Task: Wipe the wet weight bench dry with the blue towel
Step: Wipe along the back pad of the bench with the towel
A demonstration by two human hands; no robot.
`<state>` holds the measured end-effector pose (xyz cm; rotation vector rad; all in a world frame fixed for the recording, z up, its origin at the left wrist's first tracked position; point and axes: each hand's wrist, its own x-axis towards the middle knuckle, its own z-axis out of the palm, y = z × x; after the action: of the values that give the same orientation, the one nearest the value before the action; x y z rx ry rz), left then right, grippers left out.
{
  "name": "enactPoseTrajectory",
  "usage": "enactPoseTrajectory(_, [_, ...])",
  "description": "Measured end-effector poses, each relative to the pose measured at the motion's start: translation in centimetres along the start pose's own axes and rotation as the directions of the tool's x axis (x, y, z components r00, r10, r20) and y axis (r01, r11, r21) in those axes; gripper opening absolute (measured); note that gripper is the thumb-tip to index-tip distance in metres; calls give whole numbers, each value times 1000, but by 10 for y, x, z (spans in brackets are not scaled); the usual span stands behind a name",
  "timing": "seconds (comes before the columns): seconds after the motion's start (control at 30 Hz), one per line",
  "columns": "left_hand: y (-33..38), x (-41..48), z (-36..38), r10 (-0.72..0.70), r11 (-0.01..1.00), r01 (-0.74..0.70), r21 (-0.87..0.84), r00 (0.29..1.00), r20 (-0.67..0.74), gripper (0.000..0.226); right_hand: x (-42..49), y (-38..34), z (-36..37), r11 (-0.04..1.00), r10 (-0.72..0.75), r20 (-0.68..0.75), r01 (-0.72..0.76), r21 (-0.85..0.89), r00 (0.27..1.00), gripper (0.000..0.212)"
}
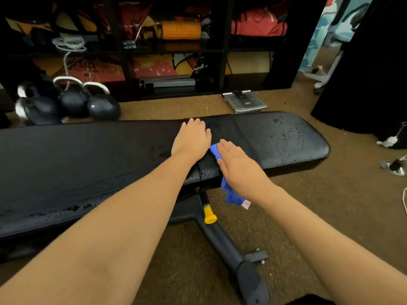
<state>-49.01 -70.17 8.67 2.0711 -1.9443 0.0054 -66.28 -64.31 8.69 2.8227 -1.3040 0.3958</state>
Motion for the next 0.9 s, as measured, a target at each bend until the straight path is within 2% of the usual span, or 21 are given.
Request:
enactPoseTrajectory(0.13, [-5, 13, 4, 33, 999, -38, 37, 992, 126, 53, 59, 22, 8, 996, 40, 59, -35, -80, 997, 43])
enactPoseTrajectory(0.2, [-8, 22, 8, 19, 998, -28, 50, 984, 175, 52, 101, 41, 15, 993, 117, 148, -115, -19, 982, 41])
enactPoseTrajectory(0.27, [-8, 26, 10, 2, 999, -10, 46, 987, 158, 52, 137, 57, 17, 979, 193, 205, -201, 18, 959, 40])
enactPoseTrajectory(0.37, [-6, 21, 13, -30, 1000, 30, 1, 997, 77, 52, 162, 64, 17, 979, 200, 186, -190, -75, 962, 42])
enactPoseTrajectory(0.5, [-3, 16, 10, -25, 1000, 25, 0, 999, 34, 50, 138, 51, 7, 980, 196, 89, -198, 7, 977, 36])
enactPoseTrajectory(0.6, [0, 14, 9, -26, 1000, 26, 7, 999, 37, 51, 73, 40, -1, 991, 75, 104, -86, 104, 992, 41])
enactPoseTrajectory(0.7, [0, 13, 10, -18, 1000, 18, 23, 1000, 4, 51, 8, 32, 5, 978, 73, -3, -71, 196, 997, 47])
enactPoseTrajectory(0.8, [0, 13, 11, -17, 999, 17, 40, 1000, -2, 51, 8, 44, 10, 984, 135, -10, -133, 115, 991, 47])
enactPoseTrajectory(0.9, [0, 14, 12, -29, 998, 28, 50, 1000, 2, 52, 55, 64, 14, 989, 139, 42, -141, 46, 989, 45])
